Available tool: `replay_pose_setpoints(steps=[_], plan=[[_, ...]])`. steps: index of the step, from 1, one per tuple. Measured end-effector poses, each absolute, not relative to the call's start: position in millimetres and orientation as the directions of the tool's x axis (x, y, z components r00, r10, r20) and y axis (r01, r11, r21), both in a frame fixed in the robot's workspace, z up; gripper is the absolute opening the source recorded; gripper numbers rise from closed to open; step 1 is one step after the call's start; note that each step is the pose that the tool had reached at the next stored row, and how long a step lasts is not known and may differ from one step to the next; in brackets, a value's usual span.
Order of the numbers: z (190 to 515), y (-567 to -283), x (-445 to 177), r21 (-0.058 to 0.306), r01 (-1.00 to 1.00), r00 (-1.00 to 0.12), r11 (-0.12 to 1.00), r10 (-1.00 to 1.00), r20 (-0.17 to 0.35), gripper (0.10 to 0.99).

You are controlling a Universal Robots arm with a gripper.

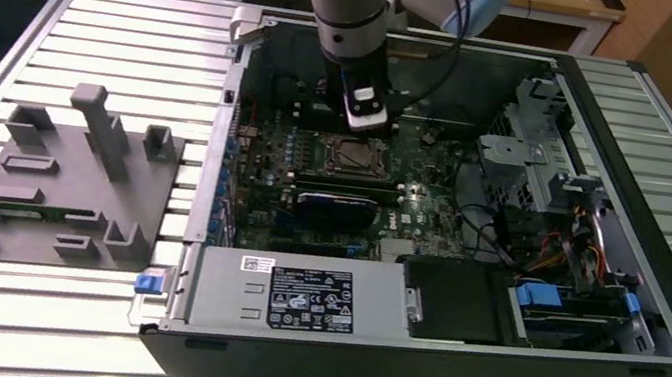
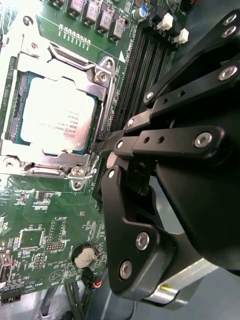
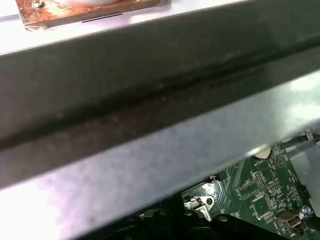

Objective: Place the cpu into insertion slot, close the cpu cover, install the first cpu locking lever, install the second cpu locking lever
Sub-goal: 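Install the first cpu locking lever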

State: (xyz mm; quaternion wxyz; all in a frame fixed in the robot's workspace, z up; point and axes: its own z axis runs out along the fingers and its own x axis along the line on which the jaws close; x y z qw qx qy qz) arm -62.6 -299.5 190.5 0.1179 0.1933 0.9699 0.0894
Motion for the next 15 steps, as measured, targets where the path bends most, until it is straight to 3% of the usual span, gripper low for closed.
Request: replay_pose_setpoints(steps=[4, 15], plan=[[190, -299, -62, 0.237, 0.354, -0.897, 0.905, 0.400, -0.187, 0.106], [202, -299, -62, 0.237, 0.354, -0.897, 0.905, 0.400, -0.186, 0.106]])
